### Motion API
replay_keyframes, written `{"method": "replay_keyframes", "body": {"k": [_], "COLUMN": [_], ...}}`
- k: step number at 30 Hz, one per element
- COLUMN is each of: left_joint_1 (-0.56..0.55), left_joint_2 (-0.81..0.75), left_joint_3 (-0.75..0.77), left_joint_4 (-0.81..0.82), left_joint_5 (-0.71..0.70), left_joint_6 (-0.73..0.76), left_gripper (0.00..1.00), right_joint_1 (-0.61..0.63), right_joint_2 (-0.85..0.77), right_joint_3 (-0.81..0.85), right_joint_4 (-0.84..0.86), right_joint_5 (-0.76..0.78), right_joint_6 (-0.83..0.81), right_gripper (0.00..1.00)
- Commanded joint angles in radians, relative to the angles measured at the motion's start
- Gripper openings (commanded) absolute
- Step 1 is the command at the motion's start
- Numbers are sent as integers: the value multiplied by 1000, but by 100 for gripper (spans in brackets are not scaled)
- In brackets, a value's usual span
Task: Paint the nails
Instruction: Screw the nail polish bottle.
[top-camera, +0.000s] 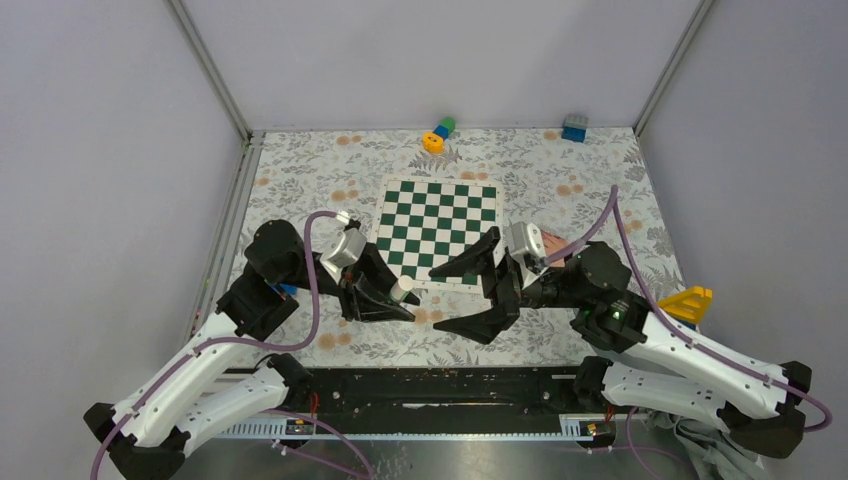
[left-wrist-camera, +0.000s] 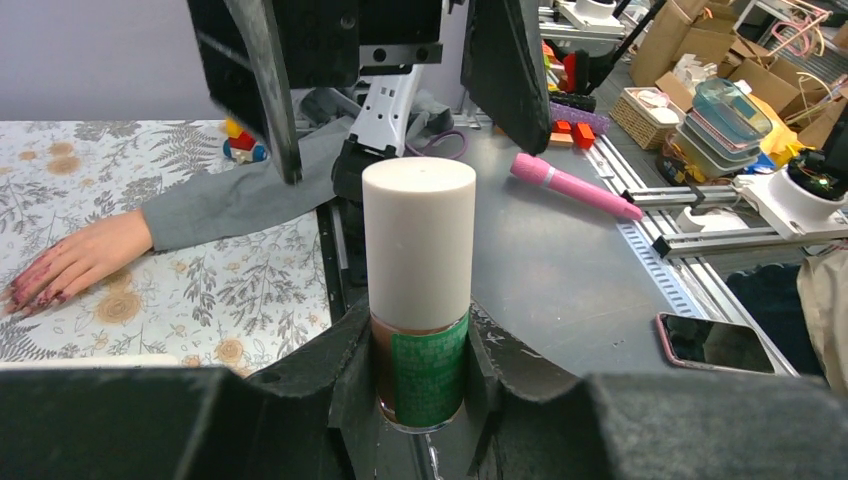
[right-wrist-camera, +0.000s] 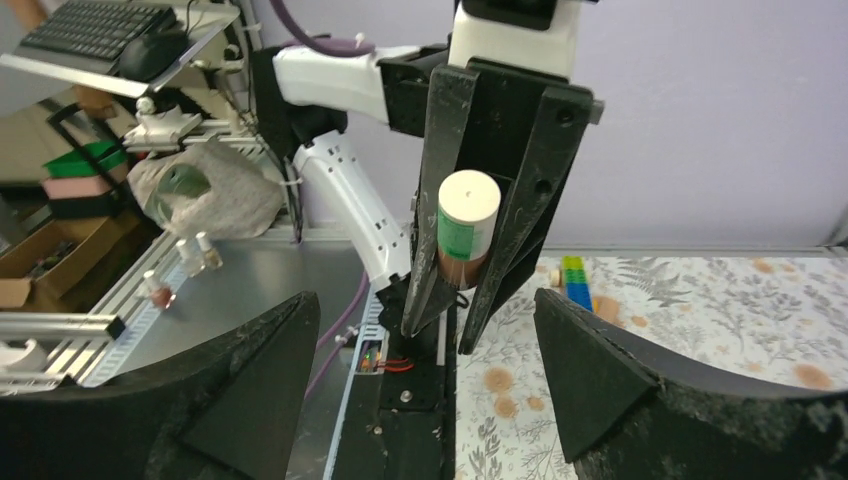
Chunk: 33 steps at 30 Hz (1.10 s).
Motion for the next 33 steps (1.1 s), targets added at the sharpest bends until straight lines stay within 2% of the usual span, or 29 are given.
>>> {"method": "replay_keyframes", "body": {"k": [1, 4, 8, 11, 20, 27, 30, 33], "left_joint_1": [1, 1, -7, -22, -34, -43, -45, -45], "left_joint_2": [-10, -2, -3, 3, 10, 17, 16, 15], "left_joint_3": [0, 2, -6, -7, -7, -9, -9, -10], "left_joint_4": [78, 79, 79, 79, 79, 79, 79, 80], "left_joint_5": [62, 79, 67, 67, 75, 75, 73, 70], "left_joint_6": [-20, -25, -19, -20, -19, -19, -19, -19], "left_gripper": [0, 0, 0, 0, 0, 0, 0, 0], "right_joint_1": [-3, -4, -10, -28, -102, -101, -102, -101], "right_joint_2": [39, 66, 64, 77, 152, 257, 296, 322], "right_joint_3": [24, 30, -15, -19, -20, 60, 71, 66], "right_joint_4": [149, 170, 185, 207, 425, 418, 476, 559], "right_joint_5": [-135, -136, -52, -77, -229, -299, -333, -330], "right_joint_6": [8, -15, -66, -46, 145, 238, 300, 362], "right_gripper": [86, 85, 86, 86, 86, 76, 71, 70]}}
